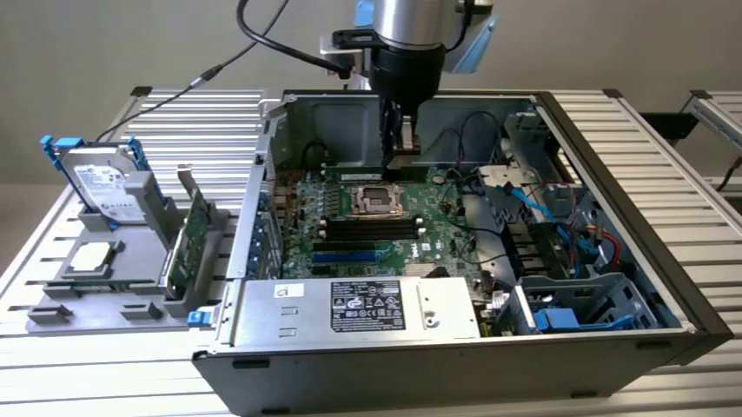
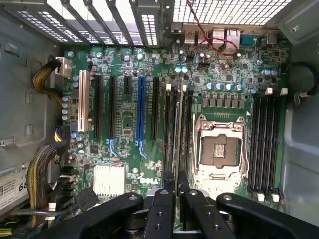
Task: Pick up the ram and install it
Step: 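Insert the ram into the slot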
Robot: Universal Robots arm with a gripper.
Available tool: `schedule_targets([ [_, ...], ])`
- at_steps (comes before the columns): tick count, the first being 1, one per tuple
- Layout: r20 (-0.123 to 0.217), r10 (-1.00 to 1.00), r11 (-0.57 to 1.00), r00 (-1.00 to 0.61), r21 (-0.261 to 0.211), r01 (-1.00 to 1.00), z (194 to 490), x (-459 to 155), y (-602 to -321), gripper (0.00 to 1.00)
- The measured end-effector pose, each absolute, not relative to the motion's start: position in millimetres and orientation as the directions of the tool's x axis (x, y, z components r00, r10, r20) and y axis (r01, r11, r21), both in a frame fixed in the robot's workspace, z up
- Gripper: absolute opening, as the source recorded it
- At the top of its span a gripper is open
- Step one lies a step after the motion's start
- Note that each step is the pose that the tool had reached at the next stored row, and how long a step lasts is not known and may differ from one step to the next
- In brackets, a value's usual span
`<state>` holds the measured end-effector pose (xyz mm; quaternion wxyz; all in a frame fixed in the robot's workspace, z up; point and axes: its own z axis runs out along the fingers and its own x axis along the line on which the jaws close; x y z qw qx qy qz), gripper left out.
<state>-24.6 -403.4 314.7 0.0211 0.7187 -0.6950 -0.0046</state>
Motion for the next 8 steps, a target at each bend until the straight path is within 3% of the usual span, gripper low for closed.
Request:
schedule_targets([
  [8,0.023,-0.999,-0.033,0.034,0.037,-0.999,300.1,-24.5,-404.6,0.14],
])
